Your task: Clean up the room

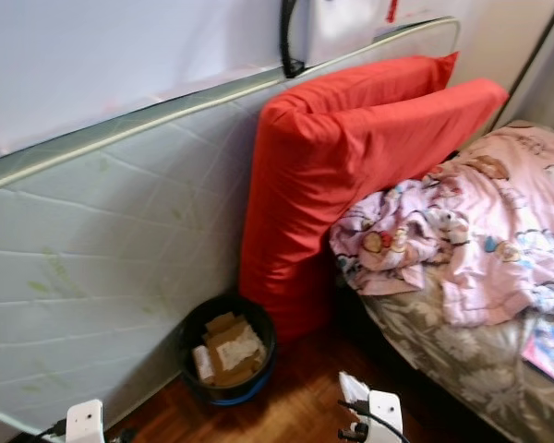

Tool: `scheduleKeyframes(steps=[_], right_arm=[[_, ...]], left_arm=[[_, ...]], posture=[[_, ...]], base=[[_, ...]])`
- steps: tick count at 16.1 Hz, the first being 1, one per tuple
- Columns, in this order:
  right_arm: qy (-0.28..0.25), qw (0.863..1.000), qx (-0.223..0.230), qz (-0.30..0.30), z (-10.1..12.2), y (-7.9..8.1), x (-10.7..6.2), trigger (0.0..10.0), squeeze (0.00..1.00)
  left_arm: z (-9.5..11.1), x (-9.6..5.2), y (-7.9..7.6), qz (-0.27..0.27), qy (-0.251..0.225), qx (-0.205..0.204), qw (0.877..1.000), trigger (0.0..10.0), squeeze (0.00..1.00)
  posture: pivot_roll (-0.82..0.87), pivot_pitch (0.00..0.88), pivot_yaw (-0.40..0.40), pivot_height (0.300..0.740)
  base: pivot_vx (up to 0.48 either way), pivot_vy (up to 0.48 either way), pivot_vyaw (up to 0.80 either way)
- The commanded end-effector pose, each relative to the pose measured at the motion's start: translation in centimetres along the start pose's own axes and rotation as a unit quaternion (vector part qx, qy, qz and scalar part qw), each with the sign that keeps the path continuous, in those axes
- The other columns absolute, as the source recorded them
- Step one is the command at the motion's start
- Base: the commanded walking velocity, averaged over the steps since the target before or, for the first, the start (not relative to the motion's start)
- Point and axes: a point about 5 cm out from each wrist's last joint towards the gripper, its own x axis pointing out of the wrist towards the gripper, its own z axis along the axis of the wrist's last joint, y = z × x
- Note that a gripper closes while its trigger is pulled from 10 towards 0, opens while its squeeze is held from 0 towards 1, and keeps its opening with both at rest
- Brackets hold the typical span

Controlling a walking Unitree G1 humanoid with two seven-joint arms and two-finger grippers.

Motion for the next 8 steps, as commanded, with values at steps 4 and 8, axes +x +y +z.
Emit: scheduleKeyframes(steps=[4, 8], right_arm=[[-0.008, 1.0, -0.006, -0.001, 0.5, -0.4, 0.0, 10.0, 0.0], [-0.007, 1.0, -0.007, -0.003, 0.5, -0.5, 0.0, 10.0, 0.0]], left_arm=[[-1.4, -0.3, -0.2, 0.002, 0.026, -0.011, 1.0, 10.0, 0.0], [-2.3, -0.6, 0.7, 0.008, 0.043, -0.014, 0.999, 10.0, 0.0]], posture=[[0.05, 0.0, -0.029, 0.74], [0.05, 0.0, -0.036, 0.74]], base=[[0.0, 0.0, 0.8], [0.0, 0.0, 0.8]])
